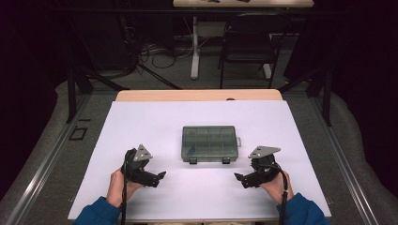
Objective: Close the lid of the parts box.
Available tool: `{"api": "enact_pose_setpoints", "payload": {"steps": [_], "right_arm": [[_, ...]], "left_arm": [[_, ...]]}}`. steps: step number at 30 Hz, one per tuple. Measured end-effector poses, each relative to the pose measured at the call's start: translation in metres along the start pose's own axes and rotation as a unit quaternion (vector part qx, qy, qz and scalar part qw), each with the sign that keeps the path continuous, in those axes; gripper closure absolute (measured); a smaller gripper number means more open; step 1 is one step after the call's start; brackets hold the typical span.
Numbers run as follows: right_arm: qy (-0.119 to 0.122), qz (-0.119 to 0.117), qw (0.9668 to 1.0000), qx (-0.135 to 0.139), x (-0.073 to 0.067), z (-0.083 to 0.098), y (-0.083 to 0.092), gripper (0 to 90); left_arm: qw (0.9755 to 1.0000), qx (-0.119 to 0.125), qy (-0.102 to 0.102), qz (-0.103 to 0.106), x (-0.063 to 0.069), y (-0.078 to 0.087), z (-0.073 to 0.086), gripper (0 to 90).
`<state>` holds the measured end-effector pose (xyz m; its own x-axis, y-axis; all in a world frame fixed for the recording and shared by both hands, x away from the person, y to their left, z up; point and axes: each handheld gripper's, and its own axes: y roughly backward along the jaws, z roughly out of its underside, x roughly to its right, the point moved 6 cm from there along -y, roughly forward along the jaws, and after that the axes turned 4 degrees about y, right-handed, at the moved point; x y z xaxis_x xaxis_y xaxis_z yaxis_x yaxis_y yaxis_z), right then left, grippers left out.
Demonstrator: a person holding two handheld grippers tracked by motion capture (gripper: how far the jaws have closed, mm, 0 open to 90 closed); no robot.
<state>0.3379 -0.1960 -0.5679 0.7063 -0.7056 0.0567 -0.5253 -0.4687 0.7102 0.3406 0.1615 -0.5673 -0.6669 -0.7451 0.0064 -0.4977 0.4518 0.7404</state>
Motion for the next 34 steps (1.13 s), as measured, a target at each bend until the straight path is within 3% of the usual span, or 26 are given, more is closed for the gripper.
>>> {"api": "enact_pose_setpoints", "payload": {"steps": [16, 30, 34], "right_arm": [[-0.005, 0.007, 1.0000, 0.000, -0.007, 0.018, 0.004, 0.0], [0.004, 0.012, 0.9999, 0.004, -0.009, 0.024, 0.007, 0.0], [0.002, 0.011, 0.9999, 0.007, -0.009, 0.025, 0.006, 0.0]], "left_arm": [[0.9999, -0.004, 0.002, -0.013, 0.005, 0.005, 0.025, 0.0], [0.9999, -0.001, -0.003, -0.015, 0.011, 0.004, 0.028, 0.0], [0.9999, 0.003, 0.003, -0.012, 0.009, 0.003, 0.028, 0.0]]}}
